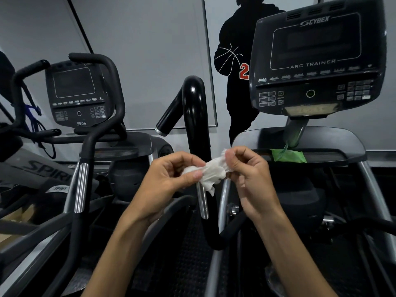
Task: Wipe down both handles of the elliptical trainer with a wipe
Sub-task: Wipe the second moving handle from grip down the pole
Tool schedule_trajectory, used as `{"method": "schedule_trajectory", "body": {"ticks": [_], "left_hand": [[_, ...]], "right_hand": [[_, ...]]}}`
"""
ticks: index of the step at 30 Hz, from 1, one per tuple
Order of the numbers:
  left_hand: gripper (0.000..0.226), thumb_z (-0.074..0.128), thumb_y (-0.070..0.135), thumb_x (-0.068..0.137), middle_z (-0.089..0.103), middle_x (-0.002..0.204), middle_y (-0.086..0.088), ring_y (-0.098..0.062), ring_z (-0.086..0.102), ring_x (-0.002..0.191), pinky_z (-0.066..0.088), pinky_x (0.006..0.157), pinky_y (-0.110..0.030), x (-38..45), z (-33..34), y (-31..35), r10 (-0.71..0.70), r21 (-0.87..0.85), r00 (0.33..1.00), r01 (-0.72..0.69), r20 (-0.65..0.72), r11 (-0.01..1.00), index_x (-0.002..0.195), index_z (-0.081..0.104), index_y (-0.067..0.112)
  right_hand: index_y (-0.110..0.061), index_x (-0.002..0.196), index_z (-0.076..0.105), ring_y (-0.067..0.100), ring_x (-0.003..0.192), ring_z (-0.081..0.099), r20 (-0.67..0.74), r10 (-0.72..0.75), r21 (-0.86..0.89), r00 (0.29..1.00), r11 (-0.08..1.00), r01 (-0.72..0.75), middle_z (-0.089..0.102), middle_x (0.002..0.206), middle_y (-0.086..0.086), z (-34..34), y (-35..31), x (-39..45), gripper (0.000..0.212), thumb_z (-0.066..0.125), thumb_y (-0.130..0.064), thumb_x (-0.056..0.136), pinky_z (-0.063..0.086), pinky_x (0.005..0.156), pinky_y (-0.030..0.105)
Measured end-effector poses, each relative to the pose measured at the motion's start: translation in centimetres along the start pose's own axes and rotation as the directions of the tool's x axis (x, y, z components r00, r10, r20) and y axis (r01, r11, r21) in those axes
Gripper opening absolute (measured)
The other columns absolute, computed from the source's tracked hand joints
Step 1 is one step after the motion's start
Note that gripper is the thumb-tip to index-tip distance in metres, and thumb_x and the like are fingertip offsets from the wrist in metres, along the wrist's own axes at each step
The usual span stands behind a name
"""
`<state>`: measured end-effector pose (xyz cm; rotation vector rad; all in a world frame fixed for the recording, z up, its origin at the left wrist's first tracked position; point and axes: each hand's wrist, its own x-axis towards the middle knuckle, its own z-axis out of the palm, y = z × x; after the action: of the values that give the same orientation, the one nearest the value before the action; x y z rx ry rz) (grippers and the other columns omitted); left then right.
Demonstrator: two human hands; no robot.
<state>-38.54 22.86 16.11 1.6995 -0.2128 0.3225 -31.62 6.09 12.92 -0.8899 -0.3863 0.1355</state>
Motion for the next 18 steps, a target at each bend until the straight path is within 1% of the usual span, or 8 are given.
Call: {"method": "schedule_trajectory", "body": {"ticks": [2, 4, 6, 8, 10, 13, 16, 18], "left_hand": [[0.013, 0.081, 0.008, 0.077, 0.069, 0.081, 0.0, -0.012, 0.058, 0.074, 0.047, 0.065, -0.017, -0.1, -0.4, -0.4, -0.015, -0.086, 1.0, 0.016, 0.013, 0.996, 0.082, 0.077, 0.02], [0.019, 0.091, 0.022, 0.068, 0.068, 0.08, 0.002, -0.008, 0.06, 0.072, 0.05, 0.065, -0.015, -0.2, -0.5, -0.7, -0.01, -0.241, 1.0, 0.012, 0.009, 0.97, 0.081, 0.077, 0.021], [0.033, 0.095, 0.034, 0.06, 0.071, 0.084, 0.001, -0.008, 0.066, 0.075, 0.055, 0.068, -0.018, -0.2, -0.3, -0.8, 0.001, -0.349, 1.0, 0.001, 0.006, 0.937, 0.086, 0.078, 0.022], [0.038, 0.094, 0.031, 0.062, 0.073, 0.09, -0.001, -0.01, 0.07, 0.08, 0.058, 0.07, -0.021, -0.3, 0.1, -0.9, 0.026, -0.369, 1.0, -0.024, 0.0, 0.929, 0.096, 0.078, 0.024], [0.036, 0.088, 0.02, 0.069, 0.073, 0.092, -0.002, -0.012, 0.07, 0.083, 0.058, 0.071, -0.023, -0.5, 0.8, -1.0, 0.039, -0.321, 0.999, -0.049, -0.036, 0.946, 0.104, 0.078, 0.025], [0.036, 0.079, 0.007, 0.077, 0.07, 0.094, 0.0, -0.011, 0.067, 0.086, 0.056, 0.073, -0.021, -0.8, 1.3, -1.1, 0.103, -0.148, 0.99, -0.116, -0.094, 0.982, 0.11, 0.076, 0.022], [0.035, 0.081, 0.016, 0.083, 0.067, 0.108, 0.0, -0.016, 0.066, 0.098, 0.054, 0.082, -0.025, -1.1, 1.0, -1.5, 0.148, 0.052, 0.988, -0.145, -0.046, 0.988, 0.117, 0.074, 0.017], [0.029, 0.078, 0.025, 0.083, 0.069, 0.111, -0.005, -0.022, 0.068, 0.1, 0.055, 0.084, -0.031, -1.3, 1.0, -1.8, 0.136, 0.135, 0.991, -0.132, -0.019, 0.982, 0.109, 0.074, 0.013]], "right_hand": [[-0.005, 0.084, 0.064, 0.011, 0.067, 0.063, -0.005, 0.095, 0.041, 0.995, 0.995, -0.095, 0.065, 0.074, 0.002, 0.0, -0.1, -0.2, 0.015, 0.069, -0.018, 0.078, 0.052, 0.06, 0.021], [-0.006, 0.087, 0.065, 0.013, 0.067, 0.063, 0.023, 0.179, 0.02, 0.984, 0.983, -0.18, 0.067, 0.08, 0.005, 0.2, 0.0, -0.6, 0.016, 0.069, -0.019, 0.079, 0.05, 0.058, 0.022], [-0.01, 0.089, 0.062, 0.012, 0.063, 0.062, 0.036, 0.238, 0.026, 0.971, 0.971, -0.239, 0.069, 0.083, 0.006, 0.7, 0.5, -1.2, 0.014, 0.069, -0.019, 0.08, 0.047, 0.053, 0.02], [-0.012, 0.09, 0.058, 0.012, 0.061, 0.063, 0.011, 0.252, 0.013, 0.968, 0.968, -0.252, 0.071, 0.079, 0.006, 1.2, 1.1, -1.9, 0.011, 0.068, -0.01, 0.085, 0.047, 0.05, 0.02], [-0.009, 0.091, 0.063, 0.019, 0.068, 0.065, -0.008, 0.23, -0.039, 0.973, 0.972, -0.231, 0.07, 0.081, 0.009, 1.7, 1.7, -2.6, 0.011, 0.064, 0.002, 0.091, 0.05, 0.057, 0.026], [-0.009, 0.091, 0.077, 0.027, 0.085, 0.067, -0.002, 0.198, -0.07, 0.98, 0.978, -0.197, 0.074, 0.092, 0.016, 2.1, 2.1, -3.3, 0.019, 0.064, 0.004, 0.089, 0.054, 0.077, 0.037], [-0.013, 0.089, 0.082, 0.027, 0.087, 0.069, 0.027, 0.217, -0.034, 0.976, 0.976, -0.216, 0.077, 0.095, 0.018, 2.0, 1.7, -3.4, 0.02, 0.067, 0.0, 0.083, 0.056, 0.078, 0.033], [-0.01, 0.094, 0.08, 0.029, 0.088, 0.068, 0.03, 0.243, 0.008, 0.97, 0.97, -0.243, 0.076, 0.1, 0.022, 1.8, 1.8, -3.3, 0.021, 0.065, 0.003, 0.085, 0.055, 0.078, 0.034]]}}
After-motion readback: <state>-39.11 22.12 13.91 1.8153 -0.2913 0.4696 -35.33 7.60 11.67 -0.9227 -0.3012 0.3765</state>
